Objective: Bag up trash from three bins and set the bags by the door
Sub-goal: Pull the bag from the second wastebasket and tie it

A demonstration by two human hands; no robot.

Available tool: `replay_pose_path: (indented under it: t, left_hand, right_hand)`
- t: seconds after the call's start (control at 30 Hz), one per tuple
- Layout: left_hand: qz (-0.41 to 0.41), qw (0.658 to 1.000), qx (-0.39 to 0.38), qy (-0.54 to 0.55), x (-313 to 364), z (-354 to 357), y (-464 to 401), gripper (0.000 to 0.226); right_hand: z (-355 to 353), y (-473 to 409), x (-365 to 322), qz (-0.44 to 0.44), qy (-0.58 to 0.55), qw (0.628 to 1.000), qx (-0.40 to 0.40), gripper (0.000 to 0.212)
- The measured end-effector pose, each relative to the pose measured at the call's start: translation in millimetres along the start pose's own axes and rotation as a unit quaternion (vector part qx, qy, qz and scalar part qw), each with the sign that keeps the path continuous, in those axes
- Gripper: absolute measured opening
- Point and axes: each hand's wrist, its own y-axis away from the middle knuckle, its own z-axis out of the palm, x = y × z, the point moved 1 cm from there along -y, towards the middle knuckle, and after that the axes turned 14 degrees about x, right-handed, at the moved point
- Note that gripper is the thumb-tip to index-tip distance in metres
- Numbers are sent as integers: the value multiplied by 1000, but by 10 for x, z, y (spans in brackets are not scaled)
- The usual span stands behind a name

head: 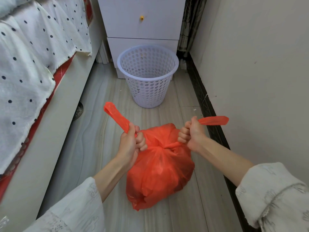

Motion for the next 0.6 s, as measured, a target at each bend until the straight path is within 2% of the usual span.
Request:
replay_pose_path:
  t: [0.1,0.17,0.47,0.6]
  left_hand:
    - [10,999,-28,-10,127,110,77,41]
    - [12,999,-35,-7,221,158,87,42]
    - [-26,997,-67,-3,325,79,7,44]
    - [-50,996,-68,-22,271,-14,-10,43]
  right_hand:
    - [-76,-34,-248,-37,6,999,-1,76]
    - [-95,-48,-362,-59,9,998,-4,75]
    - [-205,-30,-440,-45,84,995,-10,72]
    - [-166,28,-318,-39,135,990,-21,57]
